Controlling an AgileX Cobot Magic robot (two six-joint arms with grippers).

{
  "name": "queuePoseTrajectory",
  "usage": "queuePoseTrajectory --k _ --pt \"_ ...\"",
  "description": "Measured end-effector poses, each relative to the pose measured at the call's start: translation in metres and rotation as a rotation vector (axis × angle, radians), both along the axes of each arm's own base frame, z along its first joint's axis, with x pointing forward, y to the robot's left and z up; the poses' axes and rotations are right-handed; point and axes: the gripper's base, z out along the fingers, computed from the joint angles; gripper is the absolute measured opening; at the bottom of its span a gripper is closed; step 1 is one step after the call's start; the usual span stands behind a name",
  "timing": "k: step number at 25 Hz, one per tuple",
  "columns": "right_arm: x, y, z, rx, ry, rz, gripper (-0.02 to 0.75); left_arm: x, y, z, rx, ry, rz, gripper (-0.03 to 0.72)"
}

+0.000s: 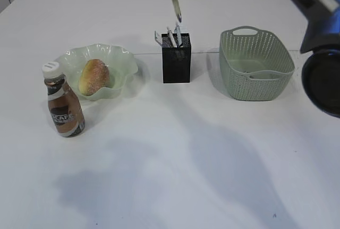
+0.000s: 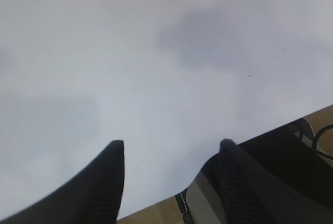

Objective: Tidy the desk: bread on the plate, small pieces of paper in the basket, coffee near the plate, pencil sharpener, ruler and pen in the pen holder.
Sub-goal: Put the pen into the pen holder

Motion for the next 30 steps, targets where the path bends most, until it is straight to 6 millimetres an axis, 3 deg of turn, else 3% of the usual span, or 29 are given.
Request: queuePoseTrajectory --k 1,2,4,7,8,11,17,30 --pt "0.000 0.000 0.000 0.000 0.000 0.000 0.102 0.000 0.000 0.000 0.000 0.000 0.000 0.401" --pt "-0.016 -0.007 0.038 0.036 -0.050 -0.011 0.102 0.000 0.000 0.000 0.001 0.000 0.000 0.401" --pt "-0.032 -0.013 0.070 0.061 -0.099 -0.014 0.102 0.000 0.000 0.000 0.001 0.000 0.000 0.401" --pt "-0.054 -0.023 0.105 0.080 -0.137 -0.018 0.102 0.000 0.000 0.000 0.001 0.000 0.000 0.401" --pt "-0.054 -0.023 0.105 0.080 -0.137 -0.018 0.102 0.000 0.000 0.000 0.002 0.000 0.000 0.401" --pt "-0.081 -0.034 0.134 0.081 -0.121 -0.026 0.102 0.000 0.000 0.000 0.002 0.000 0.000 0.401" --pt "-0.100 -0.043 0.151 0.092 -0.098 -0.041 0.102 0.000 0.000 0.000 0.003 0.001 0.000 0.401" --pt "-0.104 -0.043 0.160 0.072 -0.149 -0.007 0.102 0.000 0.000 0.000 0.000 0.006 0.000 0.401"
